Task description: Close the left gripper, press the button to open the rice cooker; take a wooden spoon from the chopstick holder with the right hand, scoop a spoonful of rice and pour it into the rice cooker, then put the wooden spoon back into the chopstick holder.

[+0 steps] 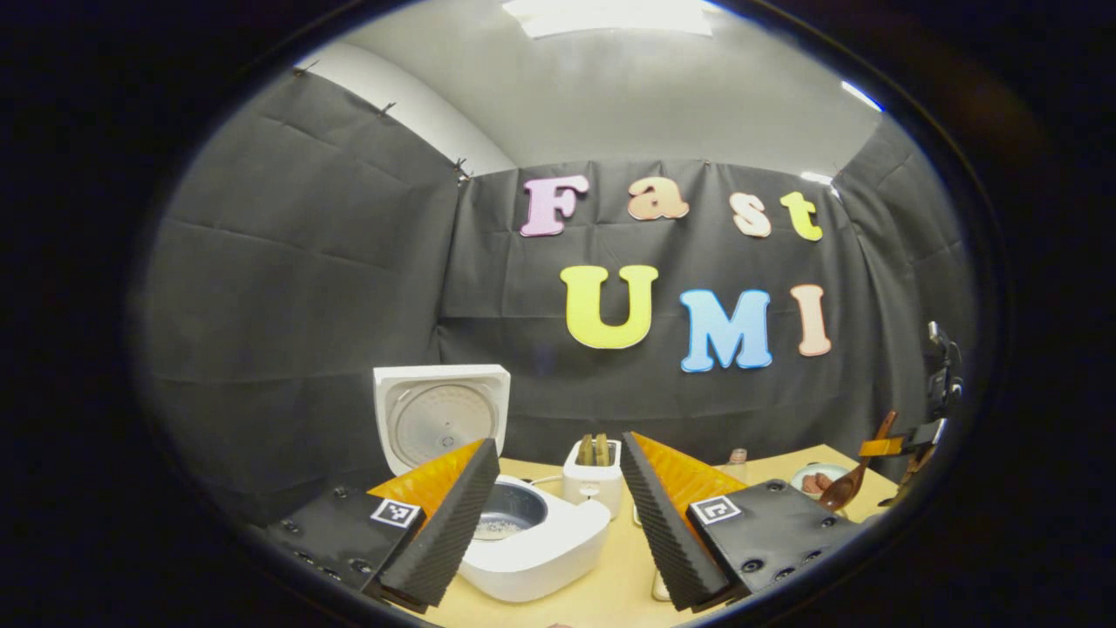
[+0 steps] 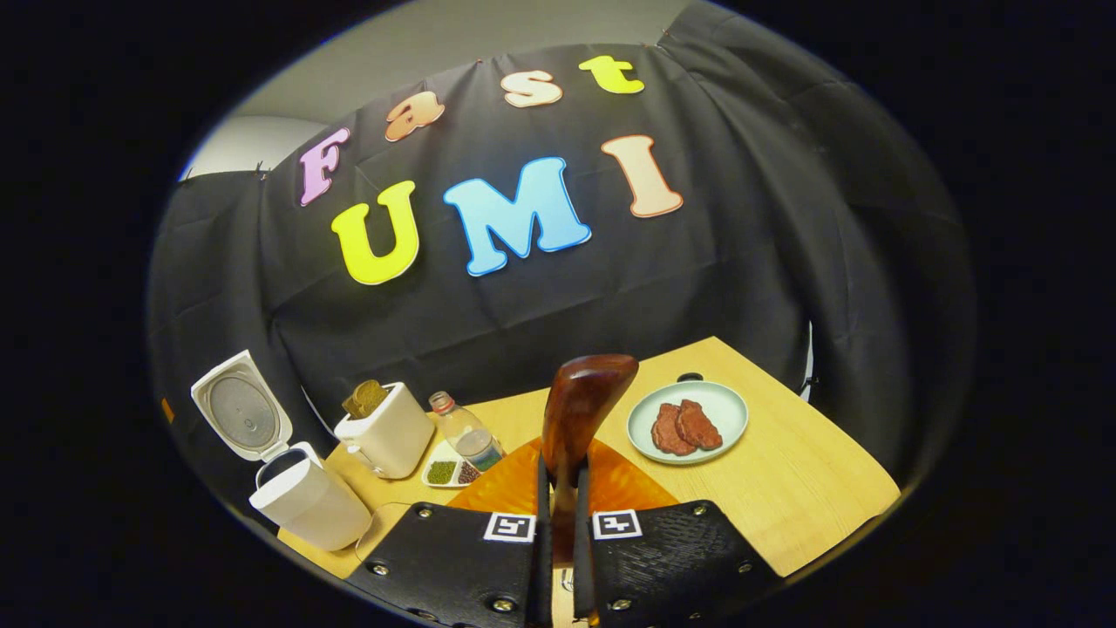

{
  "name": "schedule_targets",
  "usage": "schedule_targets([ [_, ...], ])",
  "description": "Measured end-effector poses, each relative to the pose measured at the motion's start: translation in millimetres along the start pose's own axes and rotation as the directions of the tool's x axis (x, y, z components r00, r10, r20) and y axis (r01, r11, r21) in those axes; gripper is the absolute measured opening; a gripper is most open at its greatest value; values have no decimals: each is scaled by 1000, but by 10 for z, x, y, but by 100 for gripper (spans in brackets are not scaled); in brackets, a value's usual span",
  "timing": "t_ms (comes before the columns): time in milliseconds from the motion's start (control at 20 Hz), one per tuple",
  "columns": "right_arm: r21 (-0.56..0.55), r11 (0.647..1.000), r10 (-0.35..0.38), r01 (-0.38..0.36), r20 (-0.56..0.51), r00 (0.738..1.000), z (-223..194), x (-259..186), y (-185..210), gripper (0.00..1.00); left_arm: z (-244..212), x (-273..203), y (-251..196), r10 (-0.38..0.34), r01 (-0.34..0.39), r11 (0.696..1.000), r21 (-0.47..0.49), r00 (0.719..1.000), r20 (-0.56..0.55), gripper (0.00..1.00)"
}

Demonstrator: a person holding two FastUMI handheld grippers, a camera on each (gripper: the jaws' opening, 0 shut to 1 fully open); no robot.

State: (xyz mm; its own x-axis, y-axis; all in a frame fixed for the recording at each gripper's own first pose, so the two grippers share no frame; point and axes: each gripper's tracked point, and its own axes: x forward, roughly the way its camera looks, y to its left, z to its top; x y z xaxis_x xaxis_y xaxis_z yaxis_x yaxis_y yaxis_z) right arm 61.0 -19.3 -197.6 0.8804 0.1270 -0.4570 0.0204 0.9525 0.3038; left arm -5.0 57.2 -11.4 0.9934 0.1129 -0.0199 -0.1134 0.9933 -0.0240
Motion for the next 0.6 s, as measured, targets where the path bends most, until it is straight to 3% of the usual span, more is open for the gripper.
schedule_targets([
  [400, 28, 999, -26, 29, -84, 996, -504, 164, -234, 10, 19, -62, -143, -2, 3, 999, 41, 1000, -14, 99],
  [600, 69, 998, -1, 11, -141, 990, -756, 126, -241, 12, 95, -70, -170, 1, -1, 998, 56, 1000, 3, 97],
])
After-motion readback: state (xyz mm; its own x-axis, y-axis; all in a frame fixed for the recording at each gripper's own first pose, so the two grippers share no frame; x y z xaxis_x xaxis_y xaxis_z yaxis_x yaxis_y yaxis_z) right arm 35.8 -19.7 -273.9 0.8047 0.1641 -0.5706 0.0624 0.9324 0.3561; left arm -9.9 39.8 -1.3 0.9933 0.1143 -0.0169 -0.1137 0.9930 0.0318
